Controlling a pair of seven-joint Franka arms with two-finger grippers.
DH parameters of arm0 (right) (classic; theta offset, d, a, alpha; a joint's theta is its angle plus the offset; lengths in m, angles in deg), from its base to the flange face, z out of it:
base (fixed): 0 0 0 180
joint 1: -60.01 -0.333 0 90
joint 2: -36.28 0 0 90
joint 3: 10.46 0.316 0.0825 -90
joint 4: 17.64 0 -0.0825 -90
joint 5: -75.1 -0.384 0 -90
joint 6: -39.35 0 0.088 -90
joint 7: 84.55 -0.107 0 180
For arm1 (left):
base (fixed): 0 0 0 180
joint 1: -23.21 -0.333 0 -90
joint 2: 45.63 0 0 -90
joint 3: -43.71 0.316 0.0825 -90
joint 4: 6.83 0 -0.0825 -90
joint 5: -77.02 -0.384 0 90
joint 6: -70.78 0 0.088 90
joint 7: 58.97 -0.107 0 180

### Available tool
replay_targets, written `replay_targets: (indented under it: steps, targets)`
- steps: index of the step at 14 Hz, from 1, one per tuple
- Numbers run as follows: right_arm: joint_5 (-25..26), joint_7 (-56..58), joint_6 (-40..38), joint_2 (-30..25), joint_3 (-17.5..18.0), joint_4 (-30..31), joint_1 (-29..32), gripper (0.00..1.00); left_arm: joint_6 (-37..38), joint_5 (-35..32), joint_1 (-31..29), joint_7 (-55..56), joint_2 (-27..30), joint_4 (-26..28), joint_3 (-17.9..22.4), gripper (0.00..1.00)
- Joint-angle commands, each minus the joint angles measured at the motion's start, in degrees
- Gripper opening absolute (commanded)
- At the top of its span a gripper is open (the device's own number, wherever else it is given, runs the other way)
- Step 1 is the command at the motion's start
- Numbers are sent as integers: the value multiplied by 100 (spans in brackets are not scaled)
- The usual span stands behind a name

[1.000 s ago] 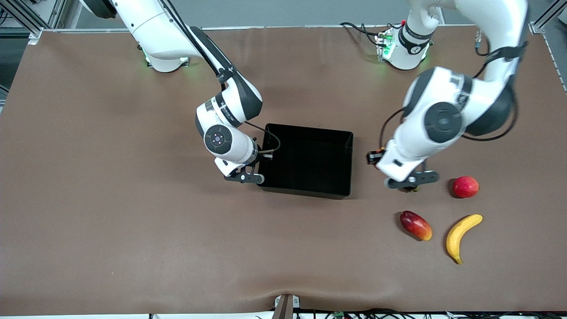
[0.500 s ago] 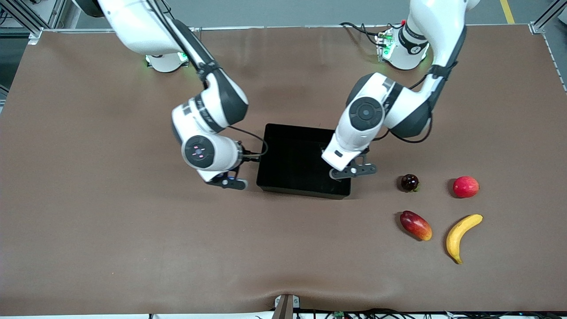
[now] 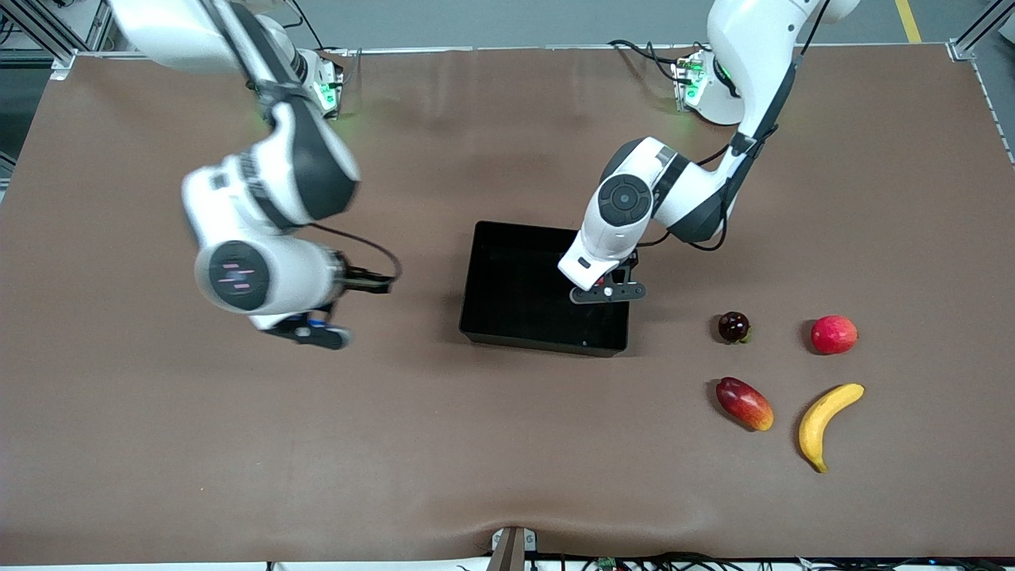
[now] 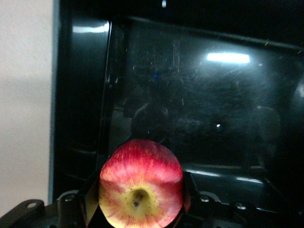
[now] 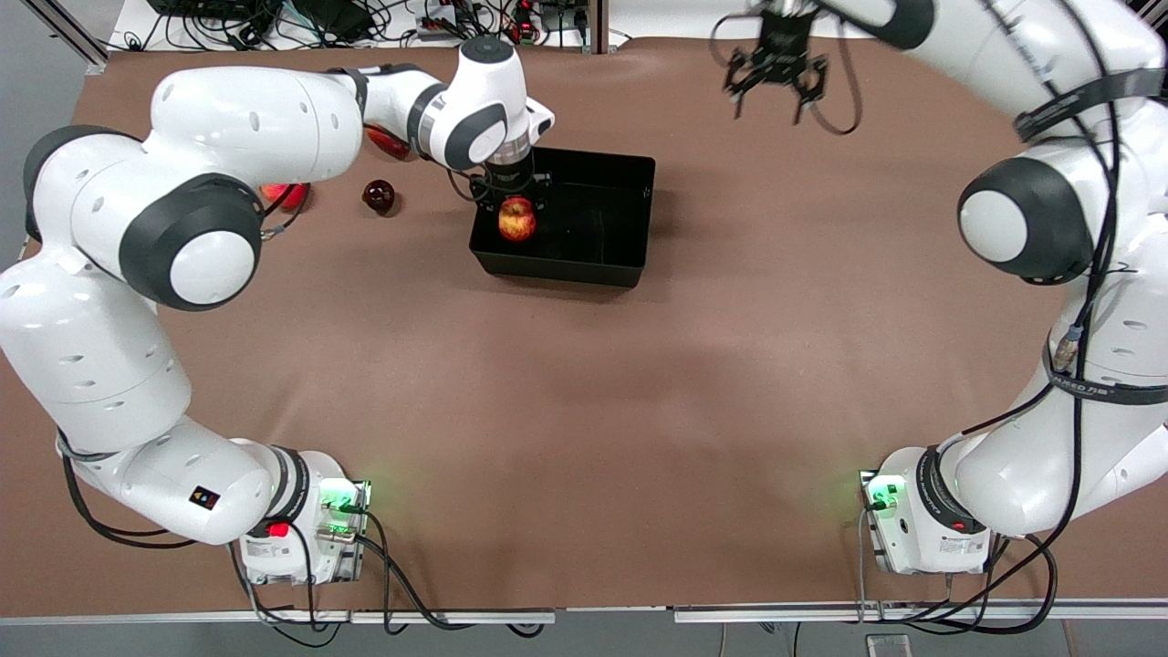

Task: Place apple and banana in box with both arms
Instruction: 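Release the box with the right gripper while the left gripper lowers apple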

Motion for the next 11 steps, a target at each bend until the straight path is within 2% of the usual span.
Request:
replay_targets:
  steps: [1, 3, 5, 7, 8, 9, 11]
  targets:
    - [355, 17, -432, -111, 80, -236, 382, 100, -296, -121, 94, 76, -227, -12, 14, 0]
    - [559, 462, -477, -479, 98, -236, 672, 100, -508, -112, 130, 76, -420, -29, 14, 0]
    - [664, 1479, -486, -744, 89, -210, 944, 100, -623, -104, 139, 94, -561, -21, 14, 0]
    - [1006, 2465, -460, -990, 98, -157, 1226, 100, -623, -112, 147, 111, -615, -20, 14, 0]
    - [1033, 2713, -433, -1017, 106, -174, 1340, 100, -588, -104, 208, 137, -606, -20, 23, 39]
    - [1086, 2759, -451, -1026, 72, -200, 1368, 100, -579, -112, 226, 172, -580, -12, 31, 99]
    - [1060, 2768, -468, -1296, -16, -210, 1560, 100, -527, -121, 200, 190, -440, -29, 23, 100]
